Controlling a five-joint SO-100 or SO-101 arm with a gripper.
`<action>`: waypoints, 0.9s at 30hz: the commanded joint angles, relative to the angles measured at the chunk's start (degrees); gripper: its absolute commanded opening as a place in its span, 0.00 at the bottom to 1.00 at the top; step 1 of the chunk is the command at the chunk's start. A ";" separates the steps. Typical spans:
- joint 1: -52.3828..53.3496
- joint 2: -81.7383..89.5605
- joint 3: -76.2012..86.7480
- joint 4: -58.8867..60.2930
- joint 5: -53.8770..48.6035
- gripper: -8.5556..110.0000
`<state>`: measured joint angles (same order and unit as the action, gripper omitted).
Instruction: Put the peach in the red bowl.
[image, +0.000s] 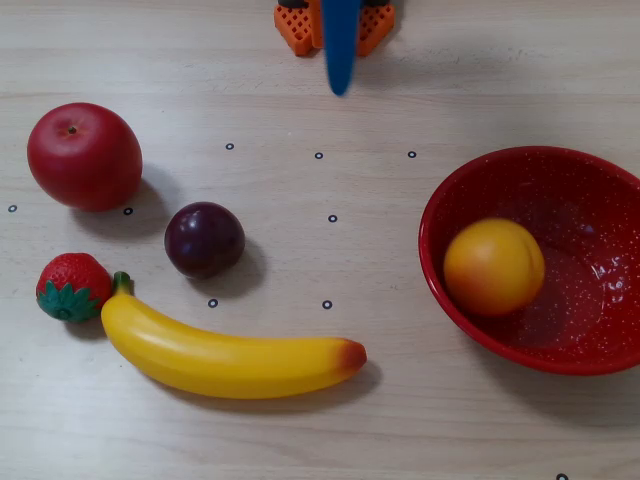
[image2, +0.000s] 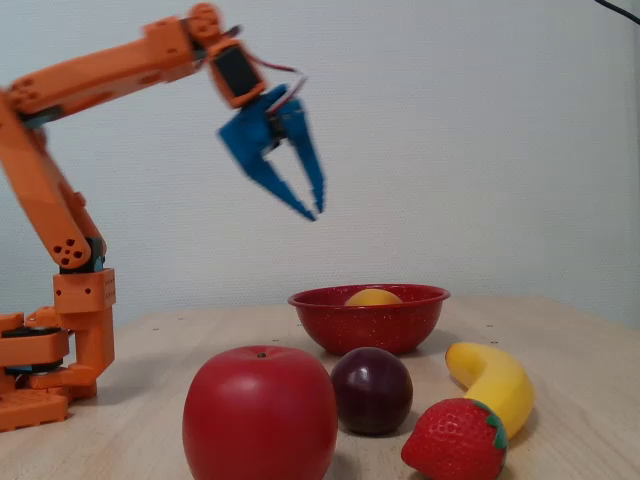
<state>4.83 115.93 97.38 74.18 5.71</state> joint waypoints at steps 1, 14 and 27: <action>-2.11 10.02 9.05 -5.10 1.41 0.07; -3.96 57.74 59.77 -11.51 1.49 0.07; -4.75 67.76 72.51 -5.36 -2.81 0.07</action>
<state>0.70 183.08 172.18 68.73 5.10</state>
